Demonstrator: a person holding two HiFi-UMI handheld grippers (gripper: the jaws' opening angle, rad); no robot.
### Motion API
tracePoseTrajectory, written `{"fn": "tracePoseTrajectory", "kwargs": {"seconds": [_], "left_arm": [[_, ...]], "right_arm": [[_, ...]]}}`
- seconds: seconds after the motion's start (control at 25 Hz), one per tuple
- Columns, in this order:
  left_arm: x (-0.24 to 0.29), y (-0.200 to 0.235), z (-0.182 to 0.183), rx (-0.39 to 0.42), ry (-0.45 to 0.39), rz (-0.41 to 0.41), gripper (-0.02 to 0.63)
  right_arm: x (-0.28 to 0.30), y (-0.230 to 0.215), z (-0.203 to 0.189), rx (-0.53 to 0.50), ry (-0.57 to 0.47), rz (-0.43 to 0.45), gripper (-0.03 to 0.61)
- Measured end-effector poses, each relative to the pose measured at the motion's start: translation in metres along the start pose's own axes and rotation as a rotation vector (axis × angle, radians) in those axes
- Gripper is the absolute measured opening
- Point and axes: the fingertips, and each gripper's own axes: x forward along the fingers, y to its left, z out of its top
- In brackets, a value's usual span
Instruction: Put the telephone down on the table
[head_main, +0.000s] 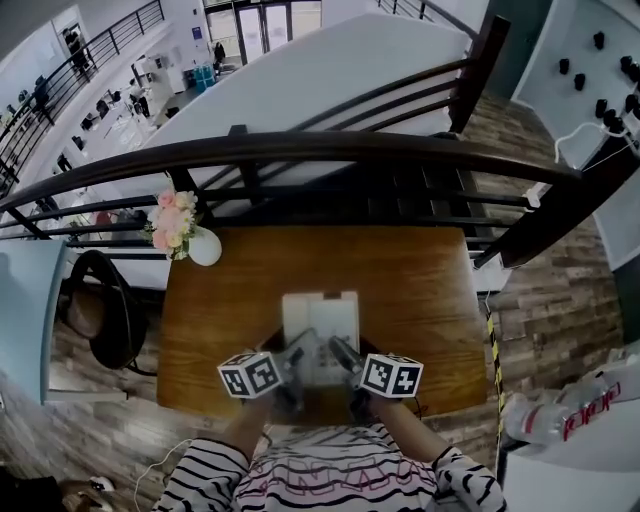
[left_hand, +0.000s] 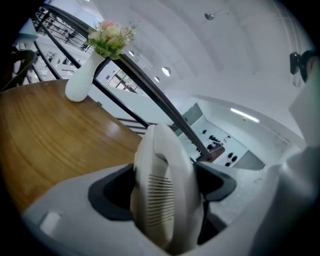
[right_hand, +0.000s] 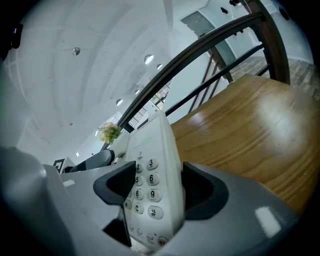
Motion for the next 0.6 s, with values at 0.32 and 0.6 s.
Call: {"fn": "tracePoseTrajectory", "kwargs": {"seconds": [0.32,0.6], "left_arm": [[0.065,0.02,0.029,0.003,0.017,0.009,0.38],[0.126,0.039,0.045,0.009,0.037,0.001,0.38]], "right_arm": [[0.042,-0.034,0.049,0.017,0.004,-0.003,0.287],[0.076,-0.072,0.088,0.035,-0.007,-0.015,0.287]]}}
